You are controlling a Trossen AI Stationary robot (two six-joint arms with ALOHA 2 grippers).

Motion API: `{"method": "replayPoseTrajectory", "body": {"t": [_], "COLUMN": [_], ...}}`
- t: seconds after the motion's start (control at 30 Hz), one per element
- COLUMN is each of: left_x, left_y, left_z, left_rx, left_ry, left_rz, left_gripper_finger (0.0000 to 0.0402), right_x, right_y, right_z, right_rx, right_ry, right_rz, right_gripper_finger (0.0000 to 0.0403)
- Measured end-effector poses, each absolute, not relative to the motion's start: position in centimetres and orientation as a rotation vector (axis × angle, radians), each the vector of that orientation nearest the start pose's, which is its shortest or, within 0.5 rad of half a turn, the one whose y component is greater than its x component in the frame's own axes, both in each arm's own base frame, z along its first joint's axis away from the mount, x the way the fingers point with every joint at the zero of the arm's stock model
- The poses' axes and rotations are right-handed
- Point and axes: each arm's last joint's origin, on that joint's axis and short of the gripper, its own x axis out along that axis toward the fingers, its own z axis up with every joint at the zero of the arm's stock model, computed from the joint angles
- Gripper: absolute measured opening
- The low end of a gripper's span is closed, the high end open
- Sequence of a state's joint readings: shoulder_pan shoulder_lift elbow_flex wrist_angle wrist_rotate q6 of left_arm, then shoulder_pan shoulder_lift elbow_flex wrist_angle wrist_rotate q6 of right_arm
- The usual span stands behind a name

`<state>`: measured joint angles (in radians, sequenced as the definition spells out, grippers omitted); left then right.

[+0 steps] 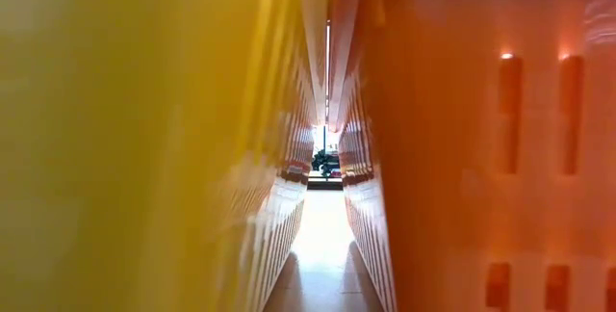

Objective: Pick & Place USB Port
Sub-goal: Put the black and green charger cable into the orange bin

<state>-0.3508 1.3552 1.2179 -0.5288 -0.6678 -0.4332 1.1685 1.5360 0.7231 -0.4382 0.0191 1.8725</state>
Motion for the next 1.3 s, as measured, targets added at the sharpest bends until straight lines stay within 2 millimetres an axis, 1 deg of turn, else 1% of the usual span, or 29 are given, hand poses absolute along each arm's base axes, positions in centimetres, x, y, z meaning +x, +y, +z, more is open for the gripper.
{"method": "replayPoseTrajectory", "body": {"t": [0.17, 0.3, 0.37, 0.43, 0.53, 0.63, 0.77, 0.87, 0.97, 1.07, 1.3], "left_x": [27.4, 27.4, 27.4, 27.4, 27.4, 27.6, 28.0, 28.4, 28.7, 28.7, 28.7], "left_y": [-8.1, -8.1, -8.1, -8.1, -8.1, -8.2, -8.3, -8.5, -8.6, -8.6, -8.6], "left_z": [33.1, 33.1, 33.1, 33.1, 33.1, 33.0, 32.4, 31.7, 31.3, 31.4, 31.4], "left_rx": [-0.091, -0.092, -0.092, -0.092, -0.091, -0.09, -0.075, -0.051, -0.037, -0.031, -0.025], "left_ry": [0.503, 0.503, 0.503, 0.503, 0.503, 0.506, 0.524, 0.554, 0.571, 0.562, 0.565], "left_rz": [0.422, 0.422, 0.422, 0.422, 0.422, 0.424, 0.431, 0.434, 0.433, 0.427, 0.435], "left_gripper_finger": [0.0078, 0.0078, 0.0078, 0.0078, 0.0078, 0.0078, 0.0078, 0.0078, 0.0078, 0.0078, 0.0078], "right_x": [11.7, 13.2, 13.6, 13.6, 13.4, 13.2, 12.6, 12.2, 11.9, 11.7, 12.4], "right_y": [22.2, 21.4, 21.2, 21.1, 20.8, 20.1, 19.4, 19.5, 19.8, 20.0, 21.3], "right_z": [13.7, 13.6, 13.7, 13.9, 14.3, 14.8, 15.9, 16.3, 16.1, 15.6, 13.6], "right_rx": [0.74, 0.695, 0.687, 0.686, 0.667, 0.654, 0.671, 0.709, 0.723, 0.715, 0.71], "right_ry": [1.416, 1.328, 1.335, 1.335, 1.281, 1.286, 1.315, 1.326, 1.362, 1.381, 1.386], "right_rz": [-0.278, -0.245, -0.232, -0.225, -0.238, -0.258, -0.278, -0.279, -0.288, -0.317, -0.323], "right_gripper_finger": [0.0256, 0.0256, 0.0256, 0.0256, 0.0256, 0.0256, 0.0256, 0.0256, 0.0256, 0.0256, 0.0256]}}
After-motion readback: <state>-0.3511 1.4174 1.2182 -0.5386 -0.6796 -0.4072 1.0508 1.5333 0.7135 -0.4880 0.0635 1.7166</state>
